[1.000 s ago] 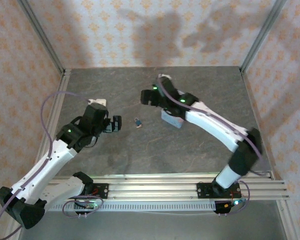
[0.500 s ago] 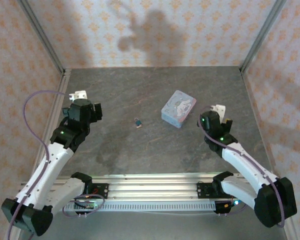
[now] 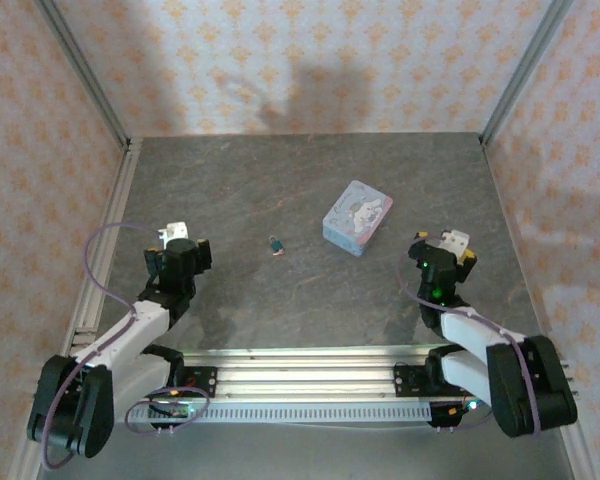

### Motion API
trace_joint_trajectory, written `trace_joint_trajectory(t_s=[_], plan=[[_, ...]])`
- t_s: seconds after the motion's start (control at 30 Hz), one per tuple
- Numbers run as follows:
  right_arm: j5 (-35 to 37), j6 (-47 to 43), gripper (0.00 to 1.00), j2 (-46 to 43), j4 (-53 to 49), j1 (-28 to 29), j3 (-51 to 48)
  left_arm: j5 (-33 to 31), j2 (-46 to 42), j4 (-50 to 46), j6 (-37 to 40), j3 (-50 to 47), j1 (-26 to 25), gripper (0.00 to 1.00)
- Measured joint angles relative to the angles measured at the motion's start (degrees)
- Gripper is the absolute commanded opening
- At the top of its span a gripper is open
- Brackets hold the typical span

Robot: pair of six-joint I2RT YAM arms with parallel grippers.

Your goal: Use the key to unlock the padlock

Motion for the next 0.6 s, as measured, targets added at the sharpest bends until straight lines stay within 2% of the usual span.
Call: trace_joint_trajectory(t_s=[0.27, 0.4, 0.6], plan=[[-2.95, -2.43, 1.00, 12.76, 11.26, -1.51, 3.19, 3.54, 11.50, 20.28, 3.85, -1.25, 1.11, 1.00], [-3.15, -2.64, 1.00, 17.27, 16.85, -2.08, 3.23, 5.33, 15.78, 24.55, 4.92, -0.92, 2.27, 1.00], [-3.39, -3.19, 1.00, 23.28, 19.87, -2.10, 4.59, 8.52, 24.70, 30.47, 4.00, 1.03, 7.96, 1.00]])
